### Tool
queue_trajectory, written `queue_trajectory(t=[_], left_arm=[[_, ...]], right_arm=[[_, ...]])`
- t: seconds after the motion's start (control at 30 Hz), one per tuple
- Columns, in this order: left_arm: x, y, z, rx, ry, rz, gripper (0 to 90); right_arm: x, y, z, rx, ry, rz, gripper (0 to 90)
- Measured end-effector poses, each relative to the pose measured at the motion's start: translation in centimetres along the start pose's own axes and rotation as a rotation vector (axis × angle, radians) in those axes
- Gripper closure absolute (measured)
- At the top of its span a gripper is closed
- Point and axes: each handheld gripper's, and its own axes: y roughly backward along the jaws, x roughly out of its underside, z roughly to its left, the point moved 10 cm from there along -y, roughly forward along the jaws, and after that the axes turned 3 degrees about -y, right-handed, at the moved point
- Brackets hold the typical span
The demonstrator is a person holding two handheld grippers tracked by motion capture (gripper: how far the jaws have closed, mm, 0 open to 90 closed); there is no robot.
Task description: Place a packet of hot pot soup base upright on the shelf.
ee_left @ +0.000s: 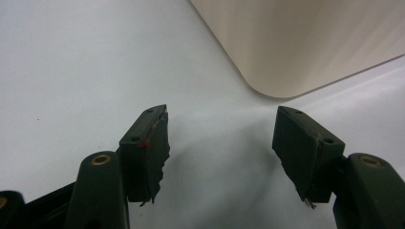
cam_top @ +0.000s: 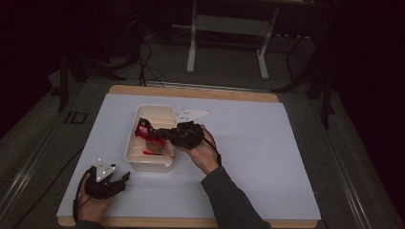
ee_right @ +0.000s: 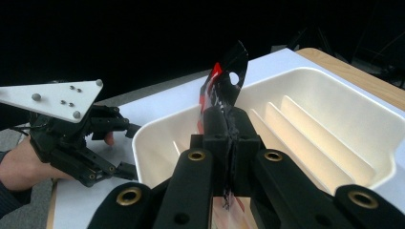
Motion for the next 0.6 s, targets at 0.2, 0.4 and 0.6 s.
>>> queue_trajectory(t=[0.2, 0.4, 0.6], left_arm=[[0.0, 0.0, 0.0, 0.001, 0.001, -0.001, 37.3], [0.0, 0.0, 0.0, 0.002, 0.002, -0.003, 37.3], [0.0, 0.0, 0.0, 0.003, 0.002, -0.003, 37.3]], right_arm=[[-0.1, -0.6, 0.3, -0.015, 0.005, -0.003, 88.6], [0.1, -1.3, 0.6, -0.025, 0.006, 0.002, 88.7], [0.4, -1.8, 0.8, -0.037, 0.003, 0.005, 88.5]])
